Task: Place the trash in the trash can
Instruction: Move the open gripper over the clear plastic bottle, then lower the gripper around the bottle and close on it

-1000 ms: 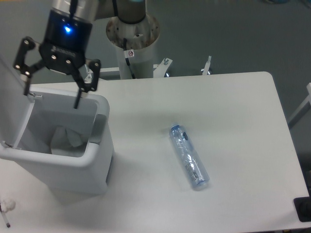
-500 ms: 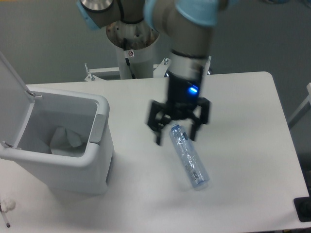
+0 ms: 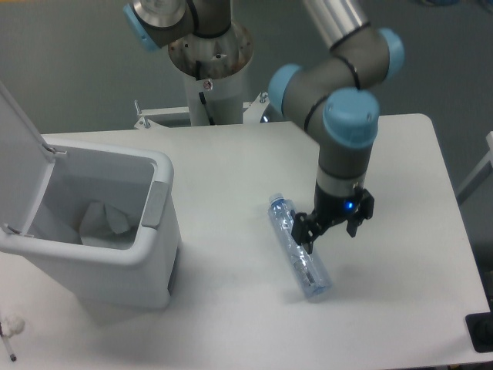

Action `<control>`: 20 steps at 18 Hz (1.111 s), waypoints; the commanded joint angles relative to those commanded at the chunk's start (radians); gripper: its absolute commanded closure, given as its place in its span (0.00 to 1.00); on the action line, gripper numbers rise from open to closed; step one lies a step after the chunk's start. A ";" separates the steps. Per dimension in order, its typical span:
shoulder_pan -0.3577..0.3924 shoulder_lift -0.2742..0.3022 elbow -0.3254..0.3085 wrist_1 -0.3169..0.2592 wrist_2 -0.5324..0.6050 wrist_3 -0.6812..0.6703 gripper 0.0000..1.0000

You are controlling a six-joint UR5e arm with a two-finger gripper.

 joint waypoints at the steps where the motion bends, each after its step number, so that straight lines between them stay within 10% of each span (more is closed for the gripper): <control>1: -0.005 -0.018 0.017 0.000 0.002 0.002 0.00; 12: -0.061 -0.178 0.138 -0.032 0.023 -0.006 0.00; 17: -0.063 -0.173 0.150 -0.051 0.017 -0.011 0.48; 20: -0.063 -0.169 0.161 -0.052 0.014 -0.017 0.49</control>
